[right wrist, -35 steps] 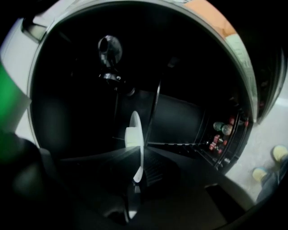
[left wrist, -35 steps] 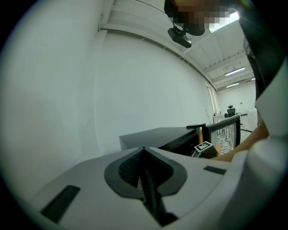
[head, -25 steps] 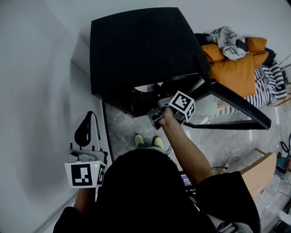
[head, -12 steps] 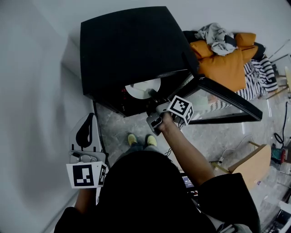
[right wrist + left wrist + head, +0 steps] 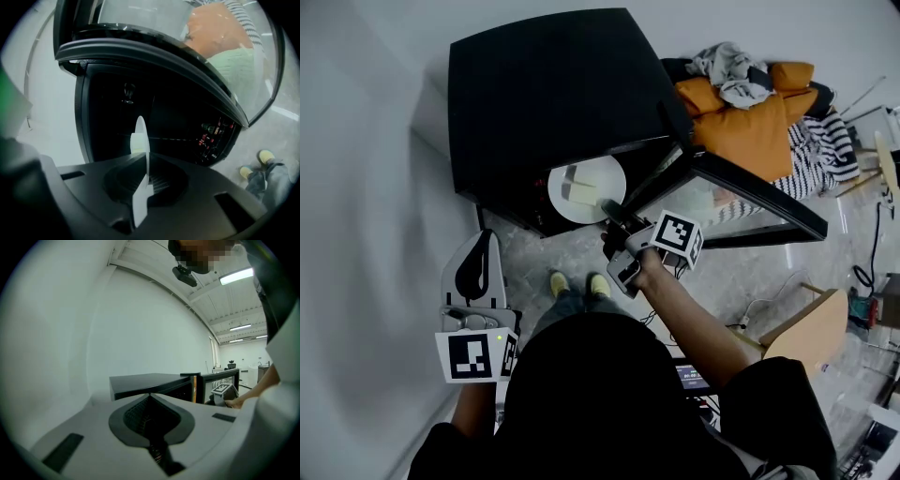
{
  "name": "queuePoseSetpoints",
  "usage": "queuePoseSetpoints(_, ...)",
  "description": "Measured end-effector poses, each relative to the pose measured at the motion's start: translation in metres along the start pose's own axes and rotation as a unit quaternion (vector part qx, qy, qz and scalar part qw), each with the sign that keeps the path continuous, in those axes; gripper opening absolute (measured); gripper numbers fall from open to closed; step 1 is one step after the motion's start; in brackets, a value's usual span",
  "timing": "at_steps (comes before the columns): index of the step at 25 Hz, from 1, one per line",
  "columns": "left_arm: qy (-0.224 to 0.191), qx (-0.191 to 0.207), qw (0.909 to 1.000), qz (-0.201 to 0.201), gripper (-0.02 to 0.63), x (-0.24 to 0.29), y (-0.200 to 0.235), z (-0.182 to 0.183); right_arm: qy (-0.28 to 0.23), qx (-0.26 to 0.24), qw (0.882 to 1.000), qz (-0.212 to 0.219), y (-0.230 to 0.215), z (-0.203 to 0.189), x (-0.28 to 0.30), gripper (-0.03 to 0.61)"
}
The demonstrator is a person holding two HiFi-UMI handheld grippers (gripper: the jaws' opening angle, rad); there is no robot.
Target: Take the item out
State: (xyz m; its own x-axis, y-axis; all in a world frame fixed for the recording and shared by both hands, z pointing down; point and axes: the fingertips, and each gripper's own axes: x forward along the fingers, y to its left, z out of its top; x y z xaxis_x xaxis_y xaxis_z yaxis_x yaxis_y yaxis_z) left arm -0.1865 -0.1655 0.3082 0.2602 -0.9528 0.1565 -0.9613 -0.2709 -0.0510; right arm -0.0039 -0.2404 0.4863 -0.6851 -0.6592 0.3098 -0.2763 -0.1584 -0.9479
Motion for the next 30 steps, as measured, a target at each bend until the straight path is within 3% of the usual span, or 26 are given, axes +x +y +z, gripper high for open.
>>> queuePoseSetpoints(17,-0.012,0.003,0.9998,-0.014,0.008,0.014,-0.034,0.009,0.065,-0.006,0.997,0.035,0.060,-0.008,-0.074,0.015)
queuePoseSetpoints(22,-0.018,0.011,0.9996,-0.021,0.008,0.011,-0.063,0.037,0.069,-0.008,0.996,0.047,0.090,0.002,-0.118,0.015)
queuePoseSetpoints(30,-0.024,0.005,0.9992,-0.031,0.008,0.021,-0.047,0.019,0.068,-0.025,0.997,0.041,0.095,0.002,-0.119,0.015)
